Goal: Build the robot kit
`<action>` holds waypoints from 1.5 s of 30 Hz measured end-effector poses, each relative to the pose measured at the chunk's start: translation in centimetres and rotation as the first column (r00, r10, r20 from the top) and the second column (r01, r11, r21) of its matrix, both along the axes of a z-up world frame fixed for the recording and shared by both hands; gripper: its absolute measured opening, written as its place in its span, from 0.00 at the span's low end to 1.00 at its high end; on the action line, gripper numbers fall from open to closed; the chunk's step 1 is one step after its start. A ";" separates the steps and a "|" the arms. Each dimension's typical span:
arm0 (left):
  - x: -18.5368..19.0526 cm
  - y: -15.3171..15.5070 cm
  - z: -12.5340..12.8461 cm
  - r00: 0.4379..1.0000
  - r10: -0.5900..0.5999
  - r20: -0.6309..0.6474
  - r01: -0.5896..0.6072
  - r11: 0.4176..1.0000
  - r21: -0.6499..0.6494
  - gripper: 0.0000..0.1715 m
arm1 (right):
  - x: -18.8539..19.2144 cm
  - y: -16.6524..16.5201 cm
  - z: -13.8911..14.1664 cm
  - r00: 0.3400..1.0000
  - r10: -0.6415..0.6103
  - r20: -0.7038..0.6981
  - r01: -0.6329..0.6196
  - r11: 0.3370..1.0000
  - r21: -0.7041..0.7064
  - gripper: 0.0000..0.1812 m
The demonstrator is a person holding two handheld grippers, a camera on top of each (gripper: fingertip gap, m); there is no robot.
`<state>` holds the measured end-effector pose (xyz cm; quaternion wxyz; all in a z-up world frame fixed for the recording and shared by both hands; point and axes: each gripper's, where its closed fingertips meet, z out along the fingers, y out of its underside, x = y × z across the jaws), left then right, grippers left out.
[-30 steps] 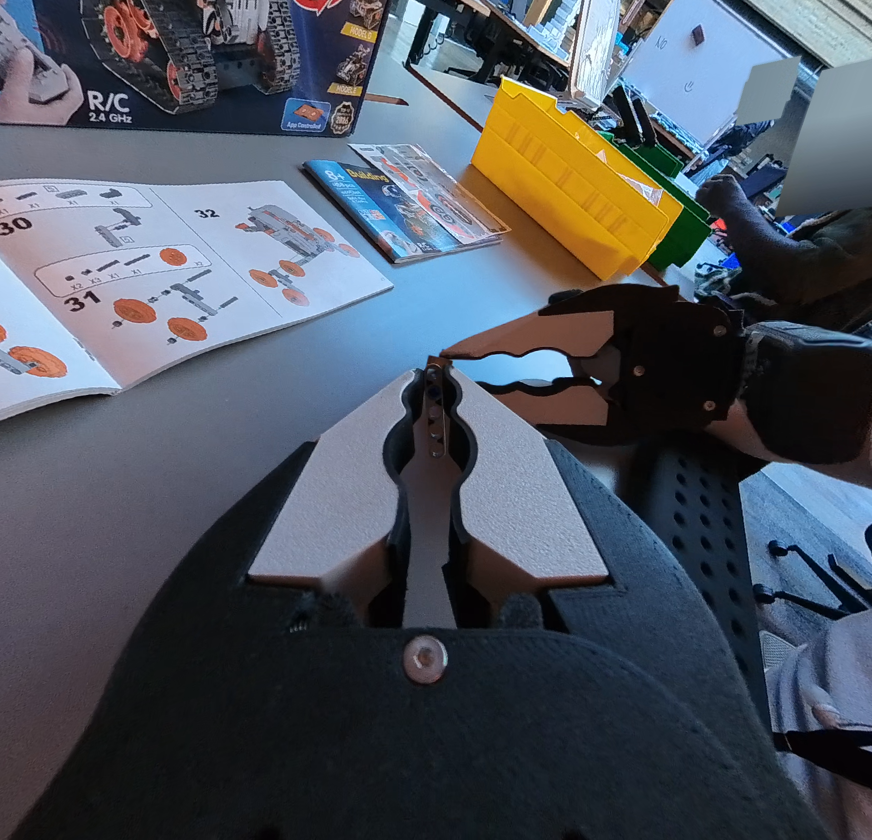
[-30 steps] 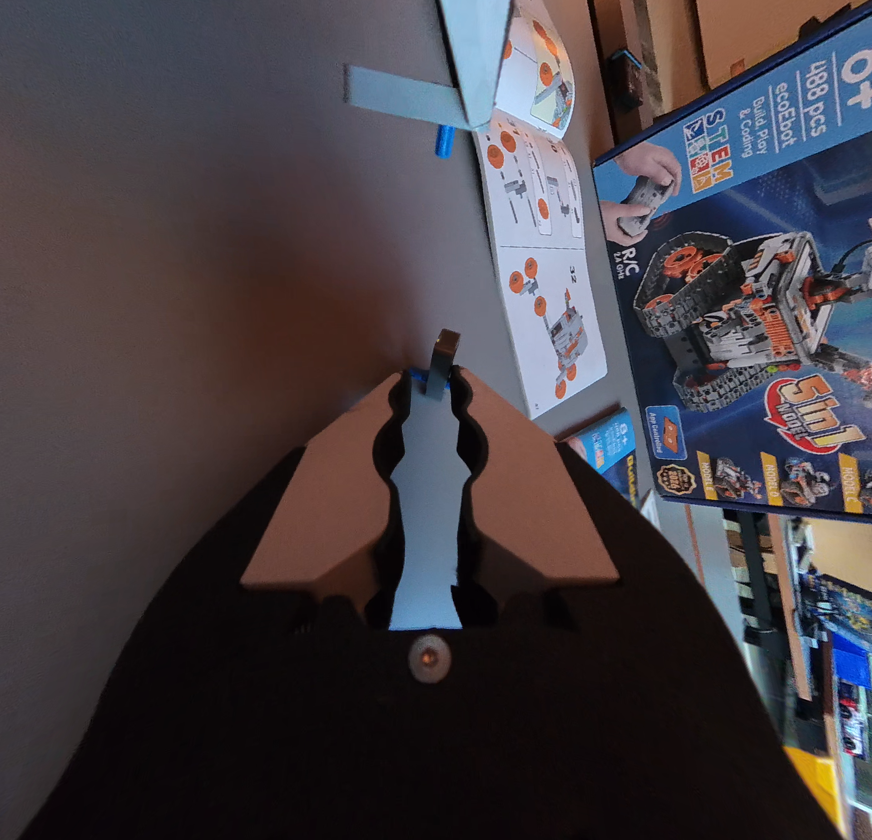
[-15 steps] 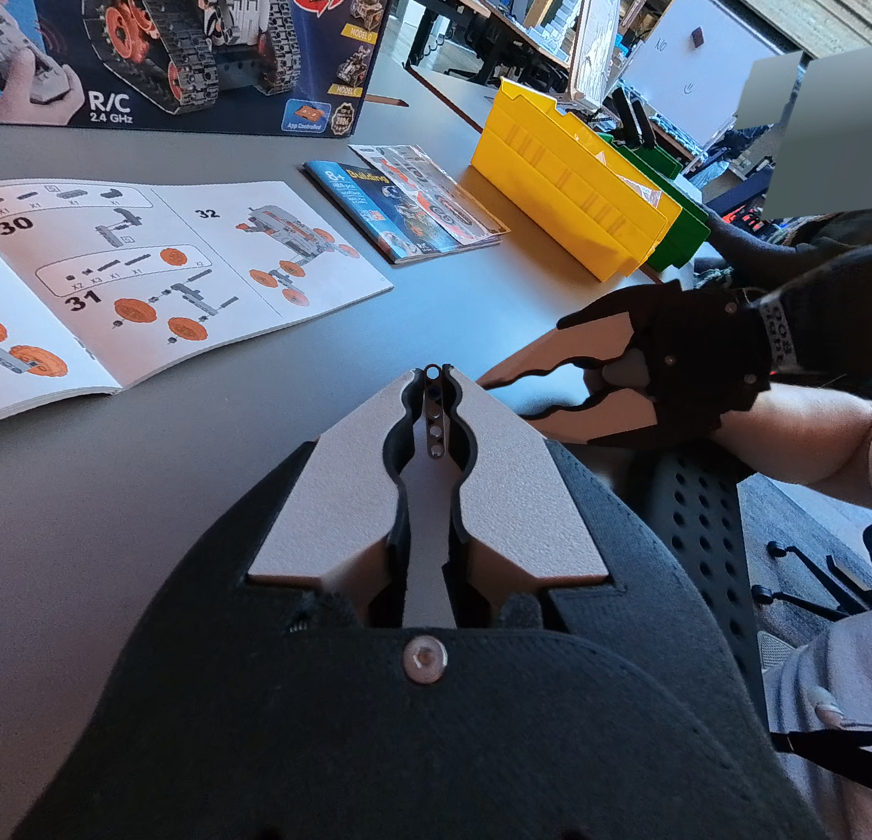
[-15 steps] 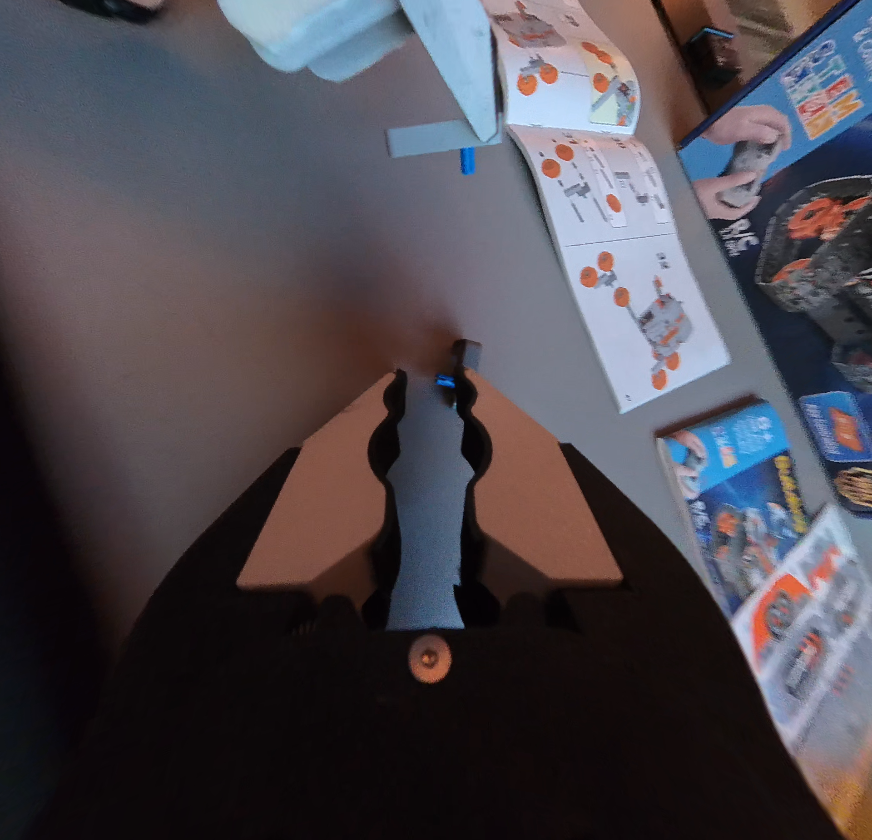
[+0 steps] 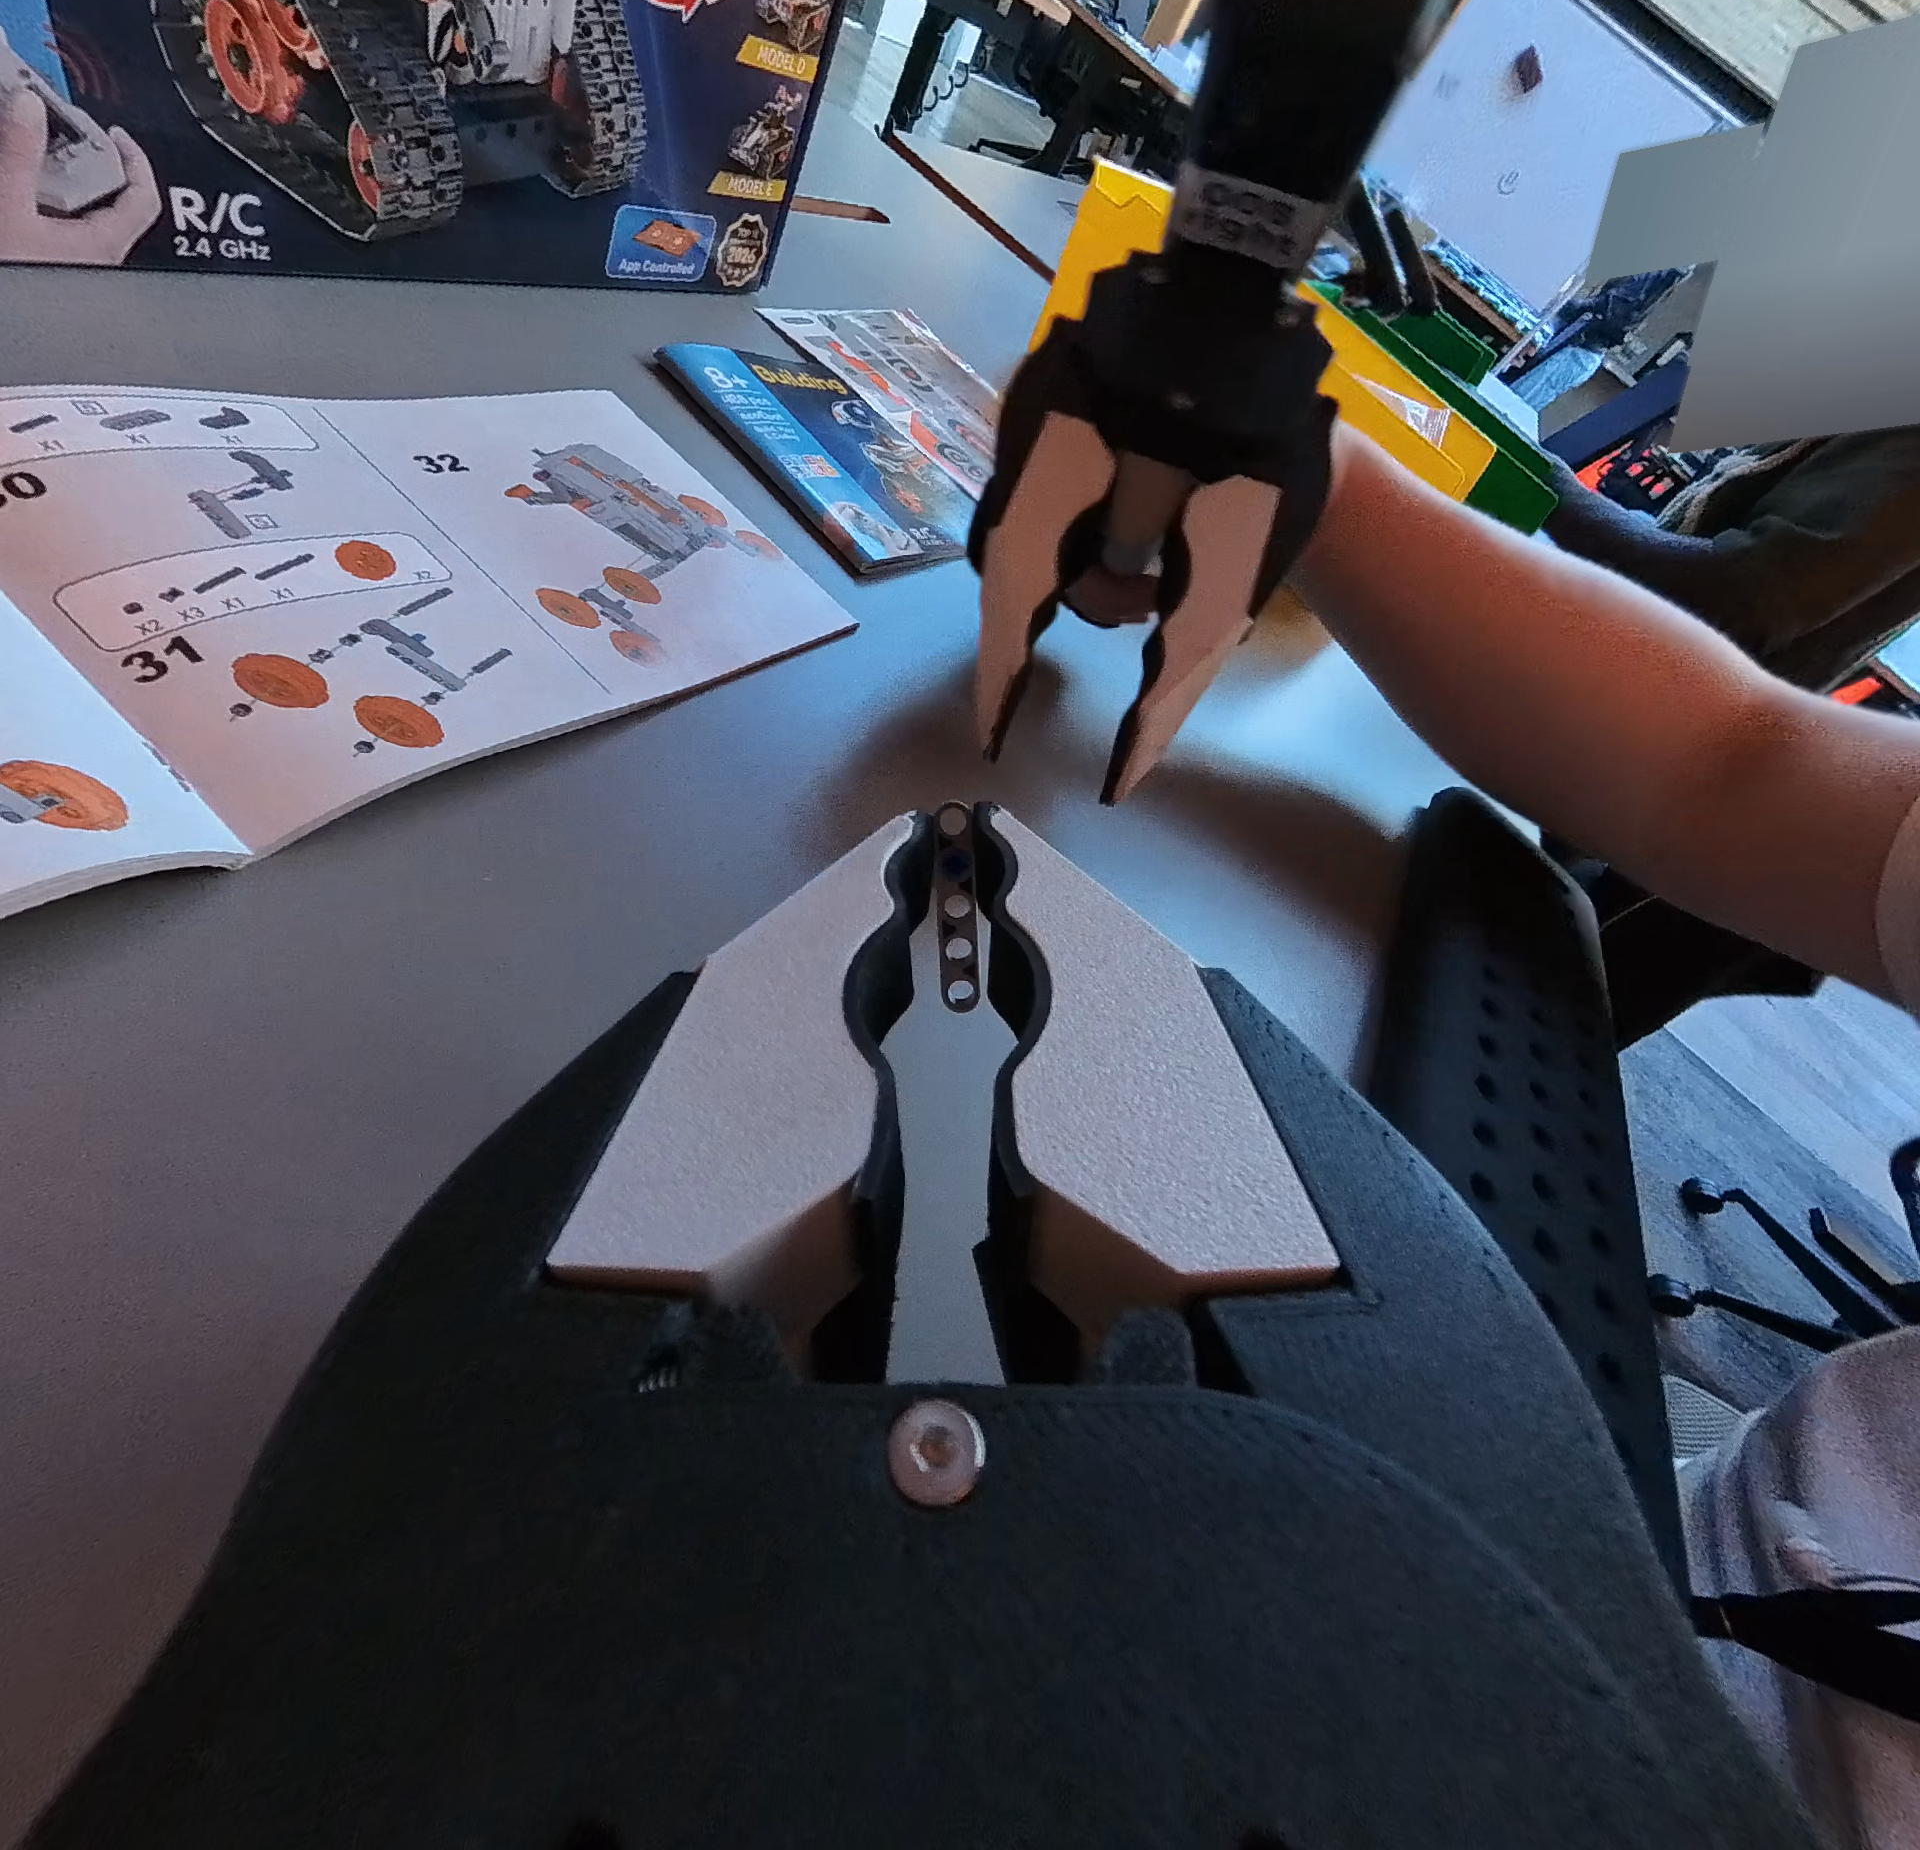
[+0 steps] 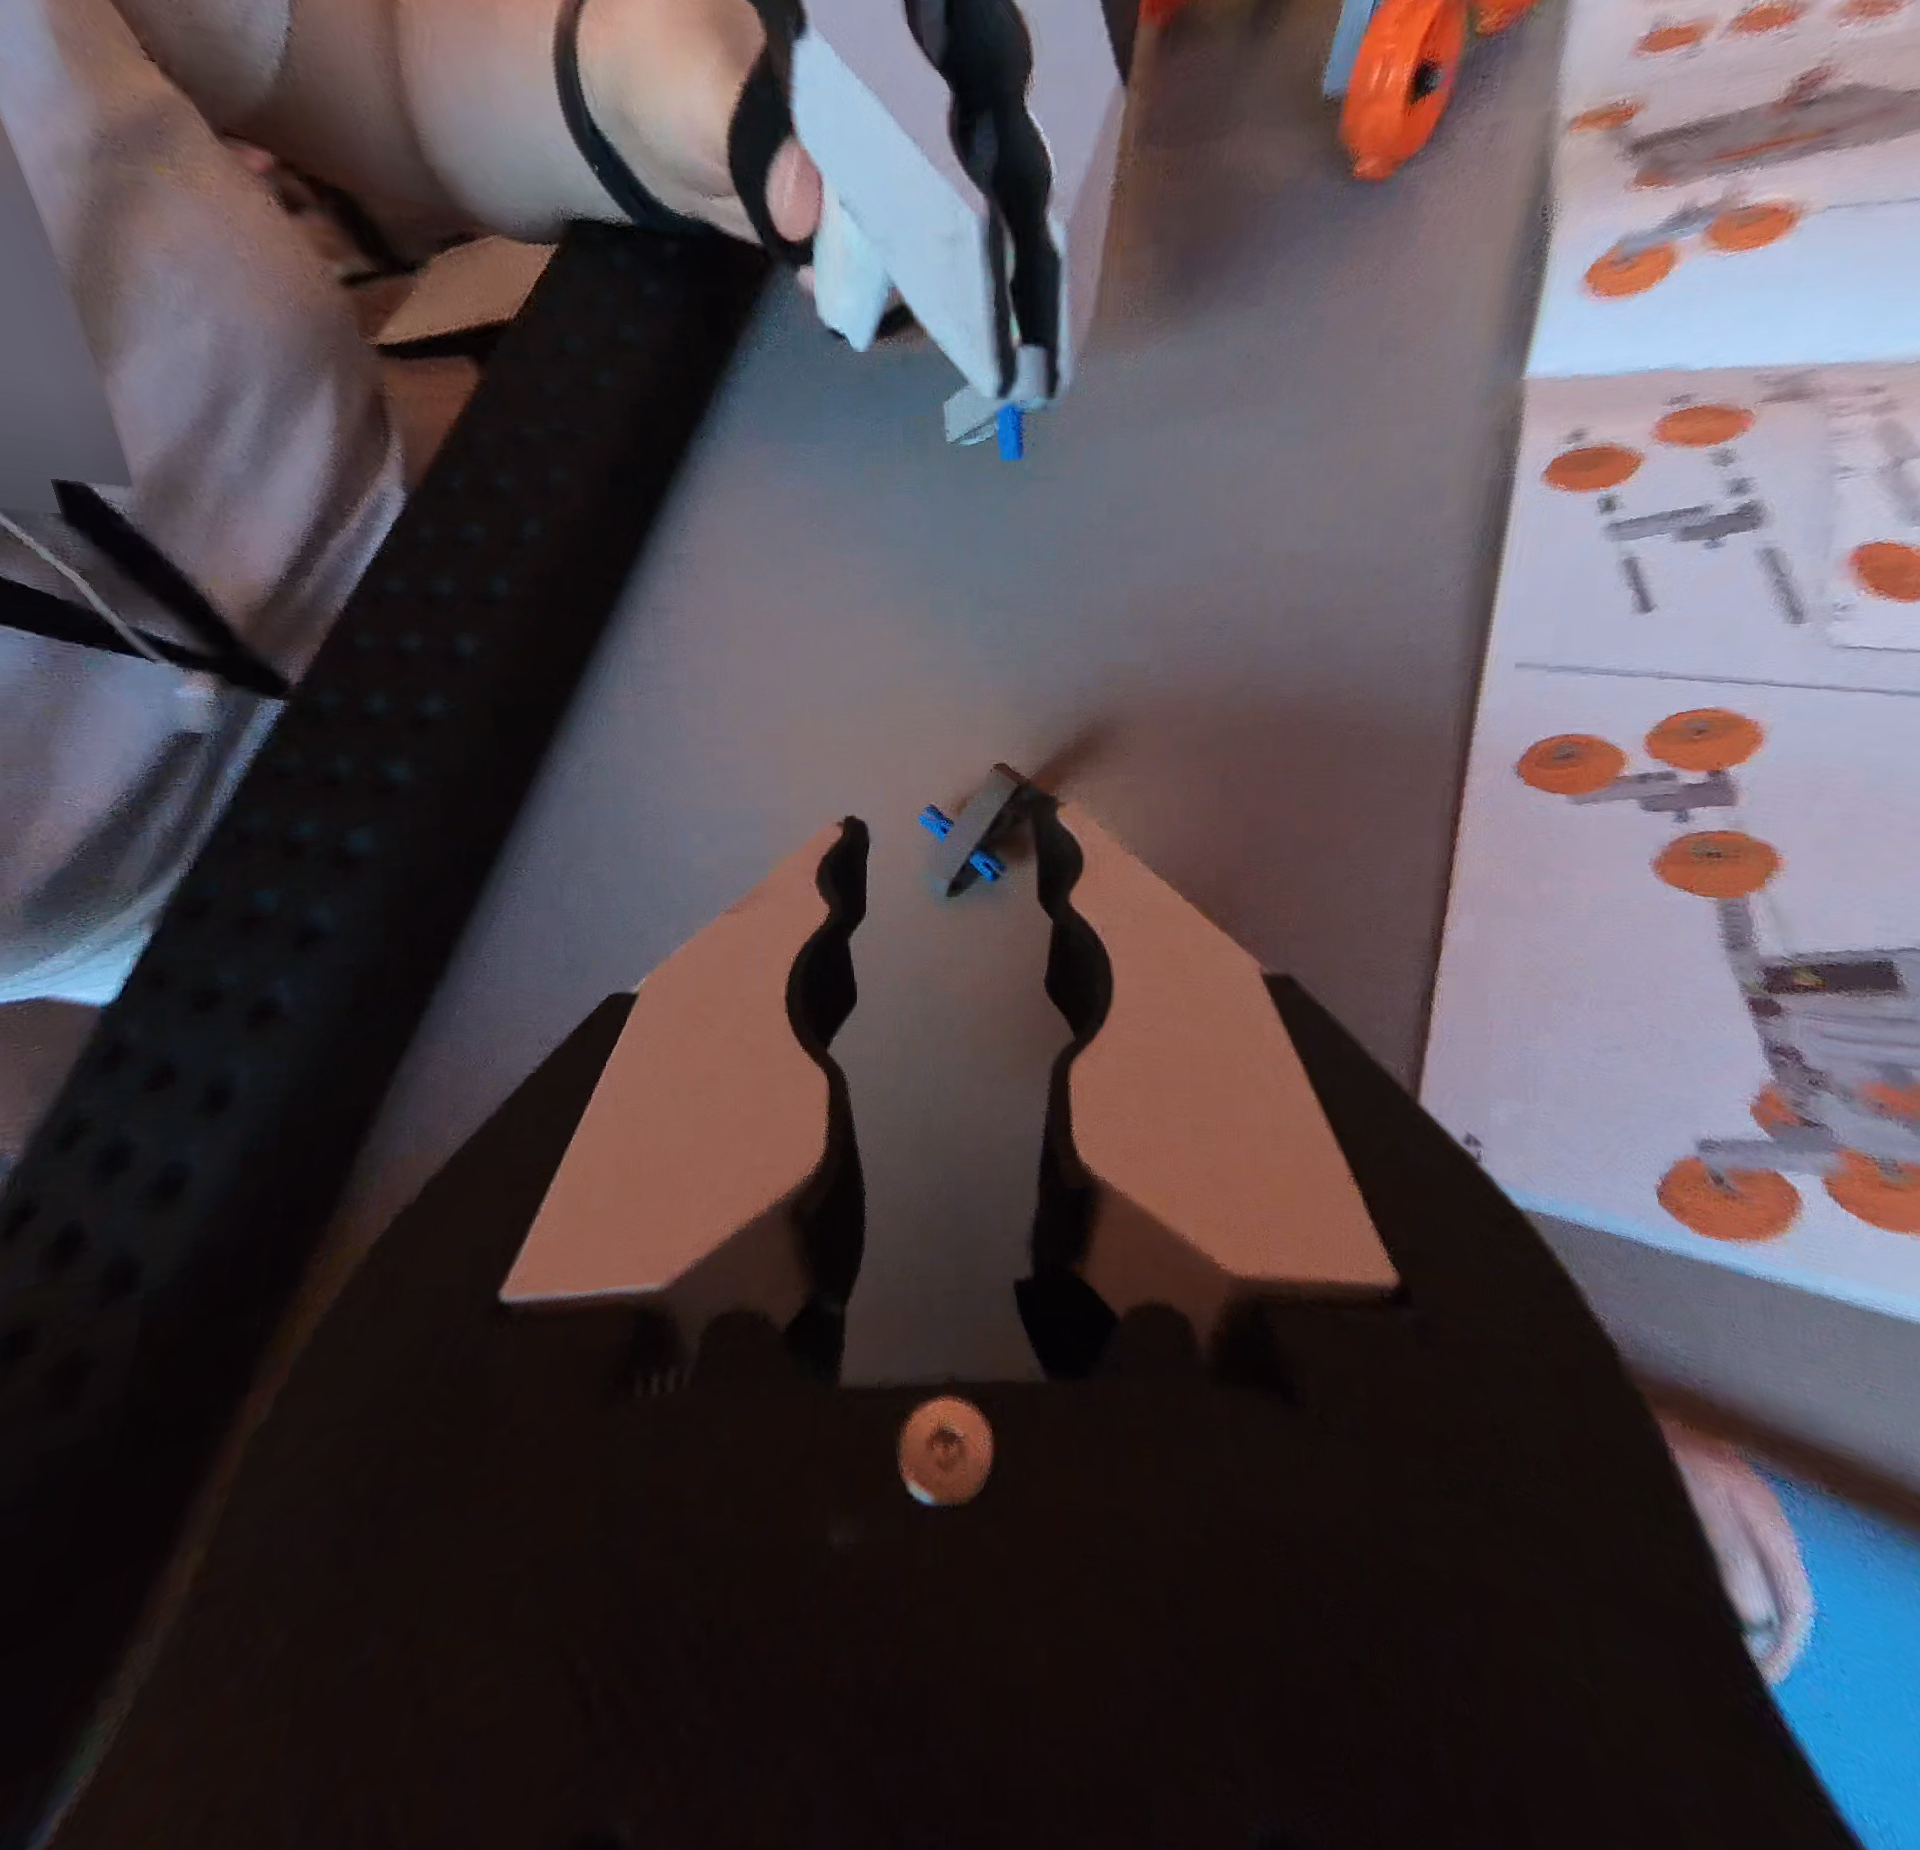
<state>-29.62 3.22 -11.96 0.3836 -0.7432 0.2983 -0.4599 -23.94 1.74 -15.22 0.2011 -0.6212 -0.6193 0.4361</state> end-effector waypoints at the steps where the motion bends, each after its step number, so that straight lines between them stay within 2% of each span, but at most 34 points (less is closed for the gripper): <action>1: -0.1 0.1 0.0 1.000 0.003 0.001 -0.003 1.000 -0.001 0.03 | -0.2 0.0 -0.4 0.999 0.035 0.026 -0.034 0.998 -0.047 0.18; 5: -0.2 0.2 0.1 1.000 0.009 0.009 -0.009 1.000 -0.006 0.03 | -0.7 -0.6 -2.4 0.979 0.164 0.124 -0.150 0.982 -0.111 0.16; 6: -0.2 0.2 0.1 1.000 0.007 0.010 -0.007 1.000 -0.008 0.03 | -0.9 -0.8 -2.5 0.974 0.188 0.127 -0.172 0.977 -0.130 0.12; 14: 0.0 0.0 -0.2 1.000 -0.009 0.007 0.009 1.000 -0.023 0.03 | -0.8 -2.3 -2.7 0.951 0.272 0.148 -0.254 0.959 -0.128 0.07; 16: 0.1 0.0 -0.2 1.000 -0.013 0.008 0.013 1.000 -0.025 0.03 | -1.0 -2.2 -2.6 0.960 0.240 0.144 -0.234 0.970 -0.058 0.07; 19: 0.1 -0.2 -0.1 1.000 -0.018 0.004 0.018 1.000 -0.017 0.03 | -1.4 -1.8 -2.1 0.978 0.145 0.148 -0.173 0.964 0.202 0.06; 20: 0.2 -0.2 -0.1 1.000 -0.017 0.003 0.017 1.000 -0.014 0.03 | -1.4 -1.2 -1.9 0.984 0.090 0.157 -0.138 0.934 0.331 0.06; 21: 0.2 -0.2 -0.1 1.000 -0.017 0.004 0.017 1.000 -0.013 0.03 | -1.2 -0.4 -1.9 0.981 0.031 0.190 -0.119 0.872 0.476 0.06; 23: 0.2 -0.2 0.0 1.000 -0.020 0.009 0.020 1.000 -0.017 0.03 | -0.8 0.8 -1.6 0.972 -0.065 0.226 -0.124 0.676 0.727 0.06; 26: 0.3 -0.3 0.1 1.000 -0.021 0.007 0.021 1.000 -0.010 0.03 | 0.2 1.2 -2.1 0.945 -0.166 0.283 -0.188 0.433 0.882 0.06; 28: 0.3 -0.3 0.1 1.000 -0.020 0.006 0.020 1.000 -0.005 0.03 | 0.6 0.6 -2.5 0.939 -0.194 0.284 -0.196 0.376 0.906 0.04; 30: 0.3 -0.4 0.2 1.000 -0.019 0.008 0.019 1.000 -0.004 0.03 | 0.7 0.2 -2.5 0.938 -0.226 0.262 -0.157 0.397 0.904 0.04; 37: 0.3 -0.4 0.2 1.000 -0.019 0.005 0.019 1.000 0.000 0.03 | 0.6 0.6 -2.5 0.927 -0.305 0.219 -0.004 0.575 0.818 0.04; 39: 0.3 -0.4 0.2 1.000 -0.018 0.007 0.018 1.000 -0.001 0.03 | 0.5 0.8 -2.5 0.927 -0.314 0.203 0.063 0.665 0.744 0.04; 42: 0.2 -0.4 0.2 1.000 -0.019 0.009 0.019 1.000 -0.005 0.03 | 0.4 1.0 -2.5 0.921 -0.317 0.226 0.145 0.818 0.556 0.04; 45: 0.3 -0.5 0.1 1.000 -0.025 0.005 0.025 1.000 -0.006 0.03 | 0.2 1.1 -2.6 0.919 -0.293 0.265 0.168 0.897 0.408 0.04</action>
